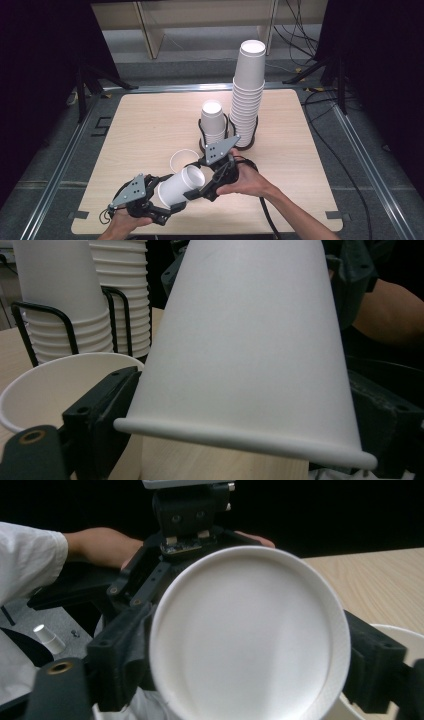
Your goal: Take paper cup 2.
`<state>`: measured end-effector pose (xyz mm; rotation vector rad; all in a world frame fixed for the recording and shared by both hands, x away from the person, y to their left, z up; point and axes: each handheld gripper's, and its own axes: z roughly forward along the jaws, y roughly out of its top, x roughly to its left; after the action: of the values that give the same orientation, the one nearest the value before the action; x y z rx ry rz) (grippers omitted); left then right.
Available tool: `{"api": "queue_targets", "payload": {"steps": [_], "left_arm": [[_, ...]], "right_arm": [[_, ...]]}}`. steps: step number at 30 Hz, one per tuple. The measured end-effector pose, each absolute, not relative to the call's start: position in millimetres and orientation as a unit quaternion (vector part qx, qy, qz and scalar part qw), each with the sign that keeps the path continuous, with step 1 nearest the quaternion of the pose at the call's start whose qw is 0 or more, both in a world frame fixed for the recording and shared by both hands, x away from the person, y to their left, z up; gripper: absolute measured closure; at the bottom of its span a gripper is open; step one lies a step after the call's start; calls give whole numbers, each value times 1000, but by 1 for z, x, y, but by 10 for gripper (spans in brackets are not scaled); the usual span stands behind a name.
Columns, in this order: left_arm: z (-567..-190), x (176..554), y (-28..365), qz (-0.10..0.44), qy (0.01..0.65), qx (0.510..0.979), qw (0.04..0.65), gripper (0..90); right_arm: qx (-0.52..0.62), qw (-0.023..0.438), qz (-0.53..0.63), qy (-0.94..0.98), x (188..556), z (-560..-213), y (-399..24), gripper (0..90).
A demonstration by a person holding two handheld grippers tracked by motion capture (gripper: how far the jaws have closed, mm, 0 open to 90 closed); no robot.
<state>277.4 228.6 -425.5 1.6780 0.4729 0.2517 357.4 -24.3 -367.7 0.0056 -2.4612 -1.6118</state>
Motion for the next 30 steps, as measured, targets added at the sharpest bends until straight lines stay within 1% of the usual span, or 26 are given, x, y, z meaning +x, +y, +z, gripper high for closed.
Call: {"api": "queue_targets", "payload": {"steps": [2,4,6,7,11,12,13,14,15,19,20,22,23,24,25,26,30], "left_arm": [[-425,278,230,117,209,737,632,116],[-422,277,232,131,207,755,609,118],[-422,278,230,135,201,760,604,118],[-421,276,230,142,203,772,585,118],[-419,276,227,144,201,786,566,120],[-418,276,227,147,199,791,559,120],[-416,275,227,148,198,796,552,120],[-415,274,226,149,198,801,545,120],[-413,273,226,151,193,810,533,120],[-409,272,222,151,185,821,518,121],[-407,271,222,156,182,832,500,121],[-405,272,220,154,178,840,488,121],[-405,272,218,149,178,841,489,121],[-405,272,216,150,178,844,482,121],[-405,272,214,149,180,845,481,121],[-404,273,213,147,182,846,478,121],[-403,274,210,146,183,851,470,121]], "right_arm": [[3,90,-542,-836,357,-366,-26,150],[2,79,-535,-841,357,-362,-29,153],[6,68,-525,-848,357,-357,-32,153],[7,64,-523,-850,356,-354,-32,153],[18,34,-494,-869,353,-344,-34,153],[20,32,-488,-872,353,-342,-34,153],[8,39,-478,-877,350,-341,-35,154],[24,26,-480,-877,352,-339,-34,153],[28,24,-474,-880,352,-337,-34,154],[39,23,-439,-897,349,-332,-31,155],[47,12,-432,-900,349,-330,-30,155],[54,11,-414,-909,347,-328,-27,156],[57,7,-405,-912,346,-328,-25,156],[35,15,-385,-922,341,-327,-25,156],[68,-1,-384,-921,345,-327,-22,156],[77,-5,-383,-920,346,-328,-20,157],[84,-6,-364,-928,343,-328,-15,158]]}}
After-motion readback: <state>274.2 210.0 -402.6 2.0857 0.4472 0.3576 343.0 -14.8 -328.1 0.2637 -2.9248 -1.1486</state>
